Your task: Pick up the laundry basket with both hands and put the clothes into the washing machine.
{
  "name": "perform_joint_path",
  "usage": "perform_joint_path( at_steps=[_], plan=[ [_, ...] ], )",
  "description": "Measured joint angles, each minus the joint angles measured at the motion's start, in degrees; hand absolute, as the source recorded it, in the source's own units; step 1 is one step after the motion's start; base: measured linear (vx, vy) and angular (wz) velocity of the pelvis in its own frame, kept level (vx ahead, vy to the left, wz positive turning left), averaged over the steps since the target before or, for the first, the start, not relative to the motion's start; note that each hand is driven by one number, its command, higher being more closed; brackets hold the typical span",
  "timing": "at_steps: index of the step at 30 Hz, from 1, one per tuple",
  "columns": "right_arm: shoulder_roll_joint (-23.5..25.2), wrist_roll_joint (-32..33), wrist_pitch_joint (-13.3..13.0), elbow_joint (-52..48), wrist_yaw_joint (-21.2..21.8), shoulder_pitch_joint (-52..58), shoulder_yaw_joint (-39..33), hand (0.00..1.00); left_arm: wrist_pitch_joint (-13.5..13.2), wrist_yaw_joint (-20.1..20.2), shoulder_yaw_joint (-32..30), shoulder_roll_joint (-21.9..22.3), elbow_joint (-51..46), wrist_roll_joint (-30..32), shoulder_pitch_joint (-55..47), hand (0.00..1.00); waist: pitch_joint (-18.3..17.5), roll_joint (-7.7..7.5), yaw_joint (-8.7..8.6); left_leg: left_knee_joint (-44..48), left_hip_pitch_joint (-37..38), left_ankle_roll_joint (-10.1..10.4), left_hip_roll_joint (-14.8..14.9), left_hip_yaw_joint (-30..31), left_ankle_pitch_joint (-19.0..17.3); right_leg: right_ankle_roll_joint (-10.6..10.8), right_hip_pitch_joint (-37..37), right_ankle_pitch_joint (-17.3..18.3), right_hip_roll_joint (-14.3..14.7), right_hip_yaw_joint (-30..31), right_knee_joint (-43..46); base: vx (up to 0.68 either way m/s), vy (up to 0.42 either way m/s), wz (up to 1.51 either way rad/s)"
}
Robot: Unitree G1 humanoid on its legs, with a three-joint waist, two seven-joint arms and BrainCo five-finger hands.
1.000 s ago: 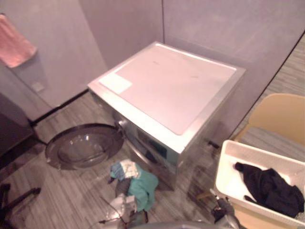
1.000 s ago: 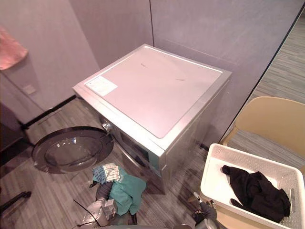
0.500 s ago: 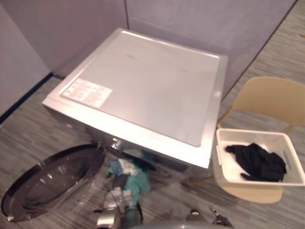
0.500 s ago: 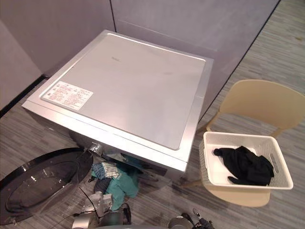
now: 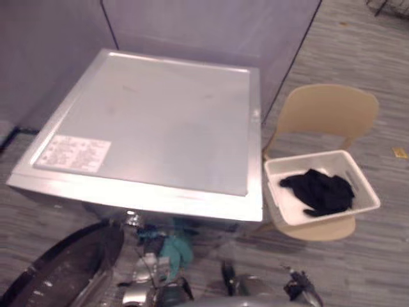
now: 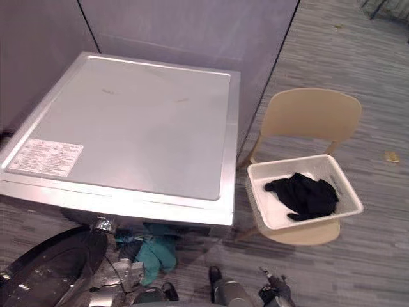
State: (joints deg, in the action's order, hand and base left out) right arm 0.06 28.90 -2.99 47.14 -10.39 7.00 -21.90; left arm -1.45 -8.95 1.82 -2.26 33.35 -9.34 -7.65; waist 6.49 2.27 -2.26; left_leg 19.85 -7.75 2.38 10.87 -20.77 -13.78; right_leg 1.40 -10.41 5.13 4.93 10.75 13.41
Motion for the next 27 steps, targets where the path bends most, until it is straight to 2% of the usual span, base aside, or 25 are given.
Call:
perform_joint_path(
  at_steps=[1,4,5,6,8,9,10,12,14,16,17,19,21,23,24,25,27],
  plan=[
    [0.1,0.1,-0.1,-1.4,0.4,0.0,0.0,0.00,0.0,0.0,0.0,0.7,0.0,0.0,-0.4,1.00,0.4,0.55,0.06,-1.3,1.8,0.9,-0.1,0.7,0.6,0.0,1.5,0.0,0.0,-1.2,-0.2,0.15,-0.102,0.37],
    [1.0,0.2,-0.5,-4.8,0.5,0.0,-0.1,0.00,0.0,0.1,0.3,1.1,-0.4,0.0,-1.4,1.00,0.6,0.31,0.16,-2.9,4.0,0.9,-1.0,2.0,2.8,-0.6,4.0,0.5,-0.4,-2.5,-0.2,0.09,-0.074,0.42],
    [1.6,0.2,-0.6,-7.0,0.5,0.2,0.0,0.00,0.0,0.2,0.3,1.4,-1.7,0.1,-1.9,1.00,0.9,-0.15,0.31,0.4,2.9,0.8,-0.9,2.5,2.8,-1.7,4.8,1.9,-1.2,-3.1,0.0,0.03,-0.093,0.40],
    [1.8,0.3,-0.6,-8.0,0.5,0.3,0.1,0.00,0.0,0.2,0.2,1.6,-2.4,0.1,-2.3,1.00,1.2,-0.29,0.36,3.2,1.9,0.9,-0.9,2.9,2.8,-1.8,5.3,2.6,-1.7,-3.4,0.2,0.00,-0.075,0.47],
    [1.8,0.3,-0.7,-10.8,0.5,1.3,1.1,0.00,0.0,0.3,0.2,3.3,-4.5,0.6,-2.9,1.00,2.4,0.25,0.32,14.9,-2.2,1.7,0.6,3.3,4.2,-2.1,7.3,4.3,-2.8,-5.3,1.5,-0.04,-0.011,0.51],
    [2.2,0.3,-0.7,-12.2,0.5,2.5,2.5,0.00,0.0,0.3,0.3,4.1,-5.1,0.8,-3.1,1.00,2.8,-0.45,0.48,19.3,-4.1,1.5,0.9,2.7,5.9,-2.3,7.8,5.6,-4.2,-6.0,2.5,-0.07,0.055,0.49],
    [2.3,0.4,-0.7,-13.5,0.4,3.6,3.3,0.00,0.0,0.4,0.5,4.8,-6.4,1.0,-4.0,1.00,2.9,-0.25,0.85,20.1,-4.5,0.7,1.3,0.9,5.5,-2.1,7.8,6.7,-5.2,-6.3,3.5,-0.06,0.078,0.35],
    [1.8,0.4,-0.6,-15.3,0.5,4.7,5.0,0.00,0.0,1.1,0.7,5.2,-8.5,1.0,-5.0,1.00,2.7,0.71,0.92,15.7,-4.1,-0.4,2.0,-0.3,6.1,-1.8,6.7,8.6,-5.9,-5.7,5.1,-0.02,0.157,-0.03],
    [2.0,0.2,-0.5,-15.6,0.5,4.8,6.0,0.00,0.0,1.2,0.6,5.1,-10.2,1.1,-5.0,1.00,2.5,0.14,1.66,13.0,-3.6,-1.0,-0.3,0.5,5.7,-0.7,4.1,9.3,-7.4,-3.8,6.8,0.04,0.225,-0.34],
    [2.0,-0.4,-0.3,-16.5,0.5,4.9,7.1,0.00,0.0,1.1,0.4,5.4,-11.7,1.1,-5.0,1.00,2.9,-0.49,1.77,13.2,-4.4,-1.1,-3.3,3.9,5.7,0.3,2.3,9.8,-8.8,-1.7,8.2,0.09,0.224,-0.47],
    [3.6,-2.0,0.1,-17.1,0.6,5.0,8.9,0.00,0.0,0.7,0.4,5.2,-12.9,1.0,-5.2,1.00,4.0,-2.23,1.72,14.8,-4.5,-2.5,-4.9,4.4,4.7,2.2,1.0,10.3,-9.8,0.3,10.9,0.09,0.272,-0.47],
    [3.5,-2.2,0.2,-17.4,0.5,5.2,9.5,0.00,-0.1,-0.1,0.5,5.3,-13.9,0.8,-5.3,1.00,4.2,-2.13,1.60,15.5,-4.6,-2.5,-4.8,3.4,1.8,3.2,-0.7,11.2,-9.7,0.7,13.2,0.04,0.204,-0.36],
    [3.4,-1.9,0.1,-19.9,0.5,4.9,10.1,0.00,-0.3,-0.1,0.8,5.2,-16.8,0.1,-5.1,1.00,5.5,-1.40,1.59,18.3,-7.6,-3.0,-4.0,3.2,-2.6,3.9,-6.0,12.4,-8.6,1.2,19.4,-0.01,0.108,-0.26],
    [3.4,-1.2,-0.3,-21.3,0.4,4.4,10.6,0.00,-0.9,-0.4,1.0,4.9,-18.5,-0.3,-4.6,1.00,7.1,-1.88,1.60,20.7,-10.3,-3.3,-4.0,2.7,-3.8,4.5,-10.0,13.4,-8.7,1.8,24.0,-0.10,0.077,-0.13],
    [3.3,-0.6,-0.6,-21.9,0.4,4.3,11.3,0.00,-1.4,-0.8,1.1,4.8,-19.9,-0.3,-4.7,1.00,7.4,-2.07,1.55,21.5,-11.5,-3.4,-4.0,2.0,-6.1,4.9,-12.6,14.7,-8.6,2.0,26.7,-0.15,0.082,-0.17],
    [3.0,0.0,-0.6,-21.9,0.4,4.0,12.0,0.00,-1.7,-1.2,1.4,4.9,-20.3,-0.3,-4.4,1.00,7.9,-1.27,1.58,21.3,-11.9,-3.3,-3.7,2.2,-10.9,5.2,-14.6,16.3,-7.9,2.0,28.9,-0.11,0.078,-0.14],
    [2.7,0.4,-0.6,-21.7,0.2,3.3,13.6,0.00,-1.6,-1.4,1.8,4.4,-20.2,-0.3,-2.6,1.00,10.0,-1.97,1.59,23.8,-13.9,-3.5,-3.7,1.3,-12.1,5.7,-17.4,17.2,-7.7,3.0,32.4,-0.12,0.043,-0.10]
  ],
)
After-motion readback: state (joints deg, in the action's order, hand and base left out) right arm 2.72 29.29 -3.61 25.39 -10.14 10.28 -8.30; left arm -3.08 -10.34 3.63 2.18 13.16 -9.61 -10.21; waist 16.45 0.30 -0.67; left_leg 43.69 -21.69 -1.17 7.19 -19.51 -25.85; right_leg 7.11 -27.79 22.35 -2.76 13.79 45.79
